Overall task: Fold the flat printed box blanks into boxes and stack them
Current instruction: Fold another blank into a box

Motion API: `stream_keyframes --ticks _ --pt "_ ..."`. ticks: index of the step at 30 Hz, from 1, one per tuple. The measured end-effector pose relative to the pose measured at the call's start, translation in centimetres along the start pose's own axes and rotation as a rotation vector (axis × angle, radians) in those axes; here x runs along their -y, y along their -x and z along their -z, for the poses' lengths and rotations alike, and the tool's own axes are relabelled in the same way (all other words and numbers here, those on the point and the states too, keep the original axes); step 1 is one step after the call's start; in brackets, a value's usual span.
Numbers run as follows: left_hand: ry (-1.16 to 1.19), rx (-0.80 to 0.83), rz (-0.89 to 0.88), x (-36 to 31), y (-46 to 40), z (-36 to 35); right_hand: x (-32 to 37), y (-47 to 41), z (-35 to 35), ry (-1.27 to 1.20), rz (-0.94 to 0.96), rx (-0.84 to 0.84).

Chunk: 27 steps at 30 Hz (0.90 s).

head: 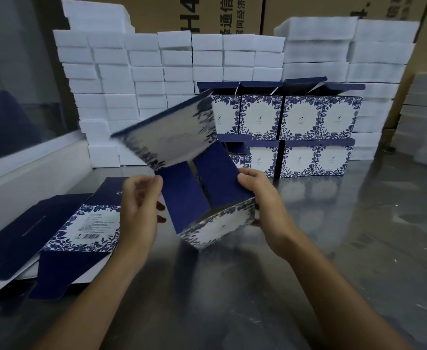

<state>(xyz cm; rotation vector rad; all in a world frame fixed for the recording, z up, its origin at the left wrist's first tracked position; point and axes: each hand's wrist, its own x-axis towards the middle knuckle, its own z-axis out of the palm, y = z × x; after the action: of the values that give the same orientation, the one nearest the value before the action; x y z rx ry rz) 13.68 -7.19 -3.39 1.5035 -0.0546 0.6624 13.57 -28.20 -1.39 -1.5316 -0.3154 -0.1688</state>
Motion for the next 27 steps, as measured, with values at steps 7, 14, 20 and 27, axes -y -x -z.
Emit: stream_keyframes --ticks 7,14,20,27 --pt "0.121 0.123 0.141 -0.1 0.1 0.1 -0.5 0.2 -0.2 -0.086 -0.265 0.201" --pt "0.195 0.091 0.137 -0.1 0.0 0.1 -0.9 -0.2 -0.5 -0.251 -0.176 -0.119" --pt "0.27 0.09 0.184 0.2 -0.2 -0.4 -0.9 -0.2 -0.4 -0.212 -0.207 -0.182" --pt "0.129 0.193 0.169 0.3 -0.1 -0.3 -1.0 -0.3 -0.8 -0.405 -0.252 -0.05"
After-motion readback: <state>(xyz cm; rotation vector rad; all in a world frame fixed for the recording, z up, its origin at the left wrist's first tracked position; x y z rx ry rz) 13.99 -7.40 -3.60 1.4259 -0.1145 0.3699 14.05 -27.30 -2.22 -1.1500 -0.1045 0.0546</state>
